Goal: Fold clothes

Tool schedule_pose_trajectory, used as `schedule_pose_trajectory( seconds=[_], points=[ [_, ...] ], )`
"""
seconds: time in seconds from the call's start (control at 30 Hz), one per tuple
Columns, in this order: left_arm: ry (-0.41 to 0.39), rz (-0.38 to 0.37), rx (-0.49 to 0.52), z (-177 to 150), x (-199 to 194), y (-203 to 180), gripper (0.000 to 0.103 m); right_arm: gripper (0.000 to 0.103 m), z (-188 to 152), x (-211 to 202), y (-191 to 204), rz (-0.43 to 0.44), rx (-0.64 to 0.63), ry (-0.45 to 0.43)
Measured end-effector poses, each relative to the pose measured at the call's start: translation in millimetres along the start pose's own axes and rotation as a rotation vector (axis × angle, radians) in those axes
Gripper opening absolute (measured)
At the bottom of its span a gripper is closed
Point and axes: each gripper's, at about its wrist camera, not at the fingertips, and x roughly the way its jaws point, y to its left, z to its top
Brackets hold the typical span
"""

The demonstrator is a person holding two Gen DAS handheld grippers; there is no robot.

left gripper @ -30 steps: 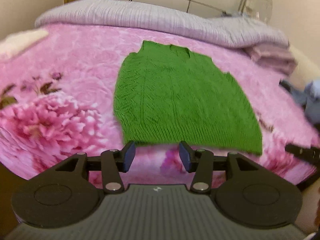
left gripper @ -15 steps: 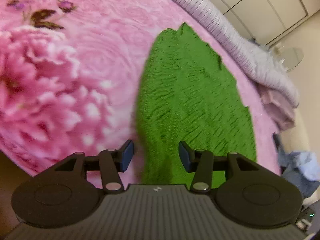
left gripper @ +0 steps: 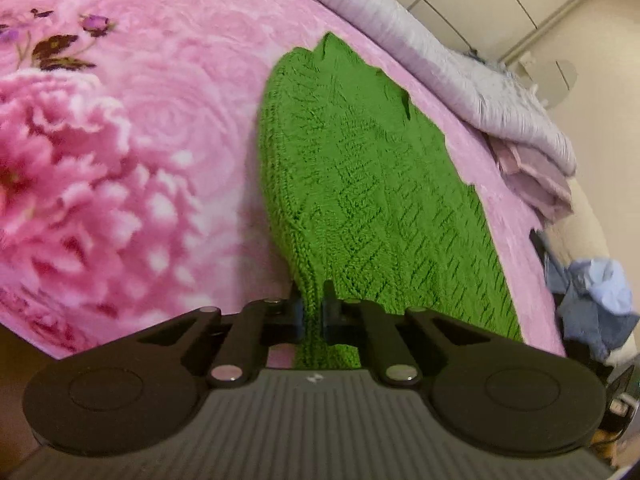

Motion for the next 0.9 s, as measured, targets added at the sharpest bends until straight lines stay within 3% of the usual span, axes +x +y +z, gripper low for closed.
schedule_pose_trajectory(
  seconds=[0.17, 0.27, 0.37, 0.47, 0.57, 0.77, 0.9],
  points=[
    [0.037, 0.069, 0.049, -13, -5, 2, 0.008, 0.005, -12, 1, -9, -0.02, 0.002, 0.054],
    [0.009, 0.118, 0.12, -6, -26, -10, 0.009, 0.01, -8, -4, -2, -0.108, -0.053, 0.075],
    [-0.046, 0.173, 0.213, 5, -47, -27, 0.009, 0.013, 1, -21, 17, -0.223, -0.183, -0.002],
    [-0.079, 0.161, 0.269, 16, -45, -42, 0.009, 0.014, 11, -31, 32, -0.193, -0.261, -0.091],
    [-0.066, 0.153, 0.311, 21, -22, -54, 0.009, 0.015, 16, -17, 46, -0.129, -0.299, -0.111],
    [0.038, 0.195, 0.306, 18, 26, -45, 0.009, 0.016, 11, 42, 49, -0.163, -0.329, 0.036],
    [0.047, 0.172, 0.337, 38, 25, -47, 0.008, 0.016, 25, 34, 46, -0.132, -0.347, 0.069]
  ],
)
